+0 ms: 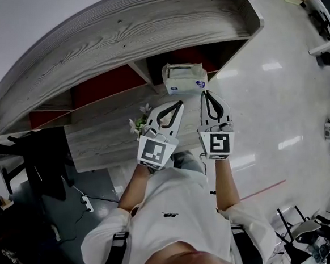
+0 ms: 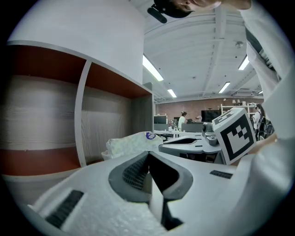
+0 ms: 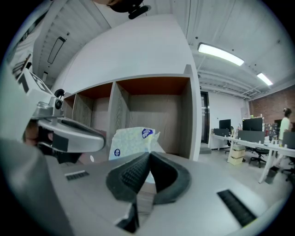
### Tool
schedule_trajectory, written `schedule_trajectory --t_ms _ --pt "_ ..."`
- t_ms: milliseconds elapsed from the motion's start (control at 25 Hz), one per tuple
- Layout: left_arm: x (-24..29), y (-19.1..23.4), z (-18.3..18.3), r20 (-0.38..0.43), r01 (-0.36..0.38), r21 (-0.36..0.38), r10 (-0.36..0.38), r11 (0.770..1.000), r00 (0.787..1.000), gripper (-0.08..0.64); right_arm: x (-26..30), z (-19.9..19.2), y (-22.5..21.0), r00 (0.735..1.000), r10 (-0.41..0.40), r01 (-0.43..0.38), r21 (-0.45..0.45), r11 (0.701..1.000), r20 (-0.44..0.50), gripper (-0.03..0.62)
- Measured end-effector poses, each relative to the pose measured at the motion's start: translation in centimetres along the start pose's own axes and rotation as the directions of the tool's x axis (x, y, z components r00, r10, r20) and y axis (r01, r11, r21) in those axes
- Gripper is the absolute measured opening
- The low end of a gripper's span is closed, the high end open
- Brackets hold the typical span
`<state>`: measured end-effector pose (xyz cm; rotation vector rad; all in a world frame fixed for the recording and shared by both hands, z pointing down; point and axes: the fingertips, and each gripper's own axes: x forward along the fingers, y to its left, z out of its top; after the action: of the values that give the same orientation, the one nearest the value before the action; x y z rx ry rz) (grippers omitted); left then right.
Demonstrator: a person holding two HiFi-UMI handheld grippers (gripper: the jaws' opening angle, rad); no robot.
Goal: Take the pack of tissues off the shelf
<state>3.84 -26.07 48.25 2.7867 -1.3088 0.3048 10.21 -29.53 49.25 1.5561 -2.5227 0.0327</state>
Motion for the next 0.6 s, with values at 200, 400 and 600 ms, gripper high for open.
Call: schedule_trajectory --t_ms 200,400,600 --pt "-1.7 -1.8 0.1 0.002 0.027 0.01 -0.027 1.0 1.0 0.028 -2.8 0.0 0.7 0.999 -0.033 0.033 0.01 0.999 -0.002 0.026" --pt "-3.7 -3.7 0.3 0.015 0.058 0.017 -0.059 0.998 0.998 0.028 -5.8 0.2 1.8 0.998 -0.064 0.064 0.0 0.998 0.002 0.026" --pt "-6.1 -5.7 0.9 0.036 0.087 0.028 -0.088 0.996 0.995 0.028 -9.5 1.1 3.1 0.995 -0.098 0.098 -0.011 0.995 0.013 0.026"
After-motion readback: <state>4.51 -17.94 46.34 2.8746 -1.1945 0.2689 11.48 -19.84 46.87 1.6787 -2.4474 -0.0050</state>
